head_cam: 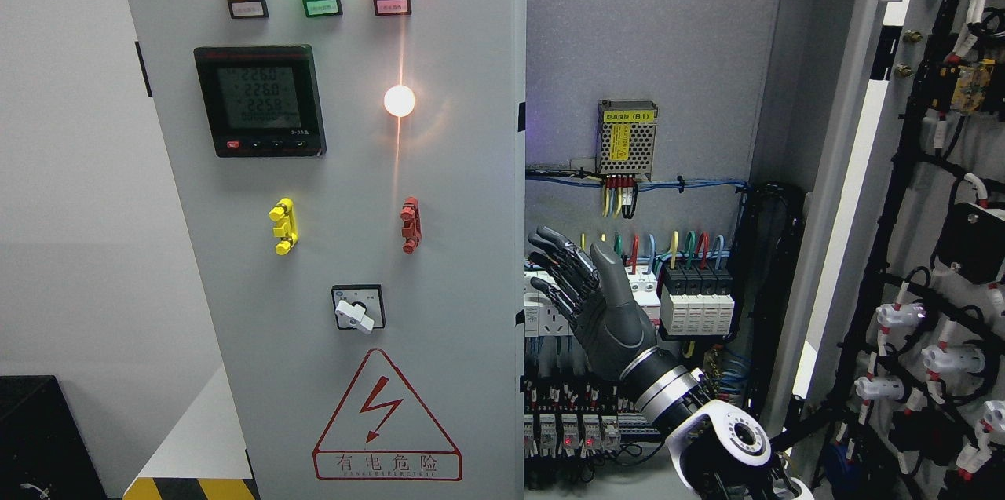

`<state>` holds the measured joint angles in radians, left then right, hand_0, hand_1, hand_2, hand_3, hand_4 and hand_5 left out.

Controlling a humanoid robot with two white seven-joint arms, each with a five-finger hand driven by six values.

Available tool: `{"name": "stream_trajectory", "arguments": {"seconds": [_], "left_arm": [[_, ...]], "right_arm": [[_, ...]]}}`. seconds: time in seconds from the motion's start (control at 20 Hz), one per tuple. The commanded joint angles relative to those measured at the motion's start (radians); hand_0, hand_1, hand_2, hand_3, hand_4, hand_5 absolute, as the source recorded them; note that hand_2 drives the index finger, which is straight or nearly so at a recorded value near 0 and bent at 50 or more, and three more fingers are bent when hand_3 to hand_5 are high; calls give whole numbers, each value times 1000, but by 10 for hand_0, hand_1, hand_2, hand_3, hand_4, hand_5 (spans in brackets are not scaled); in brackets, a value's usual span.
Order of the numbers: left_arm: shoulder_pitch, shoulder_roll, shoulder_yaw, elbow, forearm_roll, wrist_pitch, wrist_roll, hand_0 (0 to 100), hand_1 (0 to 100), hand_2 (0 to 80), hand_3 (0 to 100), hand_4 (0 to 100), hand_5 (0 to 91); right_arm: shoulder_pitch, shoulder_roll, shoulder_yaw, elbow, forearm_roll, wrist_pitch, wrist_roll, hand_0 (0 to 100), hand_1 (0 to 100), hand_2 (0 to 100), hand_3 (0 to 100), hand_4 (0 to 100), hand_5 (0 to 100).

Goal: Open door with both hands

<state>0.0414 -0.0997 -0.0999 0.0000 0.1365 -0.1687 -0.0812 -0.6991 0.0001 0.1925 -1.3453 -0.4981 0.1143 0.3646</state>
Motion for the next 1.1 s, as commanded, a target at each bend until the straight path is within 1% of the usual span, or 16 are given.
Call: {"name": "stream_trajectory", "arguments": {"seconds": [0.0,0.25,0.35,0.4,0.5,0.55,0.85,1.05], "left_arm": [[0,0,0,-29,0,0,0,0,0,0,0,0,0],[0,0,0,-29,0,0,0,0,0,0,0,0,0],[0,0,-1,-29,0,0,0,0,0,0,0,0,0],[0,0,0,-29,0,0,0,0,0,0,0,0,0],[0,0,0,-29,0,0,0,0,0,0,0,0,0],[0,0,0,-29,0,0,0,0,0,0,0,0,0],[0,0,0,-29,0,0,0,0,0,0,0,0,0],[0,2,0,-29,0,0,0,0,0,0,0,0,0]], "right_arm": [[-8,29,-15,28,0,-1,8,194,0,0,0,0,0],[-5,31,-15,23,-2,-1,8,194,0,0,0,0,0],[-4,29,-13,20,-2,1,16,194,0,0,0,0,0],[-3,29,-13,20,-2,1,43,194,0,0,0,0,0],[-5,29,-13,20,-2,1,127,194,0,0,0,0,0],[-5,29,-13,20,-2,2,146,194,0,0,0,0,0],[-10,29,-13,26,-2,4,157,193,0,0,0,0,0],[-11,29,-13,29,-2,4,157,194,0,0,0,0,0]]}}
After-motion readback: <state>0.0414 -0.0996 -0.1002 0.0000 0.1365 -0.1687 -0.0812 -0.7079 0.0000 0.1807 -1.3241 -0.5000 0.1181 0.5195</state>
